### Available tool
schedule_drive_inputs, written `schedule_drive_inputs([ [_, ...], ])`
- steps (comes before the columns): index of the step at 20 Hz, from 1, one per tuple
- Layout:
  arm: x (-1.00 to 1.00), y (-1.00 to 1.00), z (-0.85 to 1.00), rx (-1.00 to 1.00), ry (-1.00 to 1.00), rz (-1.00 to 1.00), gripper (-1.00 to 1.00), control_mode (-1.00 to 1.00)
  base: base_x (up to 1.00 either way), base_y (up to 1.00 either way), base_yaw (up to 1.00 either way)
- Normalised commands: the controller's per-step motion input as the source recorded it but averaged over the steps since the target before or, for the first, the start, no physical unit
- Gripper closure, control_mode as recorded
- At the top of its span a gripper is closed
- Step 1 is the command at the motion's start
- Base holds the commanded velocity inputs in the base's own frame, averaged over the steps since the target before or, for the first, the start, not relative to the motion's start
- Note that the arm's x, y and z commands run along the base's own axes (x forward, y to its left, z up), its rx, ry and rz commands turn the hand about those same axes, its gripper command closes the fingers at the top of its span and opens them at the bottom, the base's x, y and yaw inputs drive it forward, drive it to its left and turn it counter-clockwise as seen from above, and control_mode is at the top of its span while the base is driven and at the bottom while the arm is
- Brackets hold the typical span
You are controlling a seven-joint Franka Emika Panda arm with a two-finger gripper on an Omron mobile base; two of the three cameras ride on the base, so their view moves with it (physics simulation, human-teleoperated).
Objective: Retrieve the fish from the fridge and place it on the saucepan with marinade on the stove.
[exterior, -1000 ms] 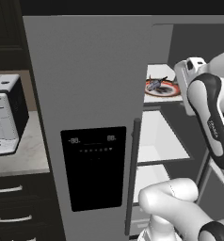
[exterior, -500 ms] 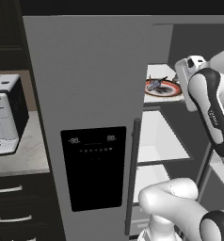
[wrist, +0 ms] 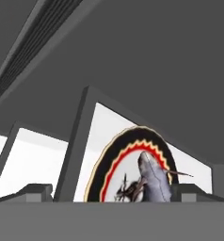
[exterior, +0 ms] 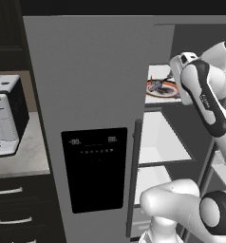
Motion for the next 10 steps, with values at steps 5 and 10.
schedule_drive_inputs([
  [5, 0.35, -0.12, 0.00, 0.00, 0.03, 0.07, -1.00, -1.00, 0.00, 0.00, 0.00],
  [10, 0.46, 0.00, -0.07, -0.02, 0.08, 0.07, -1.00, -1.00, 0.00, 0.00, 0.00],
])
